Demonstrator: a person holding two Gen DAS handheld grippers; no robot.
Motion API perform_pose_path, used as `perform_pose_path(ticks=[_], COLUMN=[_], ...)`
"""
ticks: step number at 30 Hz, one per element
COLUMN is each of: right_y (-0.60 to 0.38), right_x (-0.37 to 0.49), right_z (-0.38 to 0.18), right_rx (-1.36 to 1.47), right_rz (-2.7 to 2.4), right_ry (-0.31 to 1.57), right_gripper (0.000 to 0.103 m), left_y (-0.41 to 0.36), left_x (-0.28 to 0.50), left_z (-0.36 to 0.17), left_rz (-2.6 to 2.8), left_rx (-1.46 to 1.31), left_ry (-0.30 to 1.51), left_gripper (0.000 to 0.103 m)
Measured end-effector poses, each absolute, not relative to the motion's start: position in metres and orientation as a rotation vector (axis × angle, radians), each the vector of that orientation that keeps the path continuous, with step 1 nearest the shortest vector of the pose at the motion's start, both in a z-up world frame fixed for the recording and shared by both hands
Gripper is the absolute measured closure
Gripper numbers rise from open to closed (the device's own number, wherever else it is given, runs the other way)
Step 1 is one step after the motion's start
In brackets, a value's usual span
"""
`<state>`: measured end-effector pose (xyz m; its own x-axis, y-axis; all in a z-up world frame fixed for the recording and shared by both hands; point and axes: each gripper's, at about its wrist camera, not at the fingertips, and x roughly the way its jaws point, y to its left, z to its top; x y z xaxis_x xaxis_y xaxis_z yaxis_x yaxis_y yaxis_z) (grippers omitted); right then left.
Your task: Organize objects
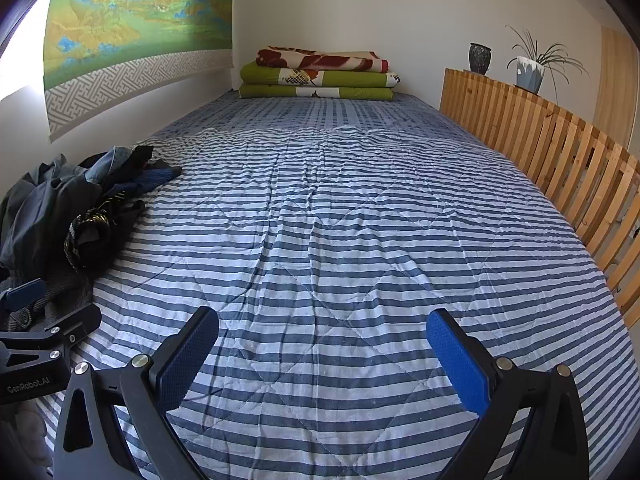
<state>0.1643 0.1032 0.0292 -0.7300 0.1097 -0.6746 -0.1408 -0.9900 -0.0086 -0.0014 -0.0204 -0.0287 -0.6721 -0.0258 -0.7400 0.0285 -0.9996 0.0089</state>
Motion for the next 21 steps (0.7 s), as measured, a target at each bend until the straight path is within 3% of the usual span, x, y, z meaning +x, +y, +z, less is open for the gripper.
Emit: perform_pose_path(ticks=[21], right_y=[0.073], right_x=[0.157], right_z=[0.011], right_rx=[-1.2], right_rz=[2.922], right_ry=[0.108], right_gripper=[0.0], left_y=[-0.093], left_x=[0.014], left_z=[-0.032], left_rz=[-2.719], left_rx=[1.193], left_ry=[0.065], left_gripper=[0.001])
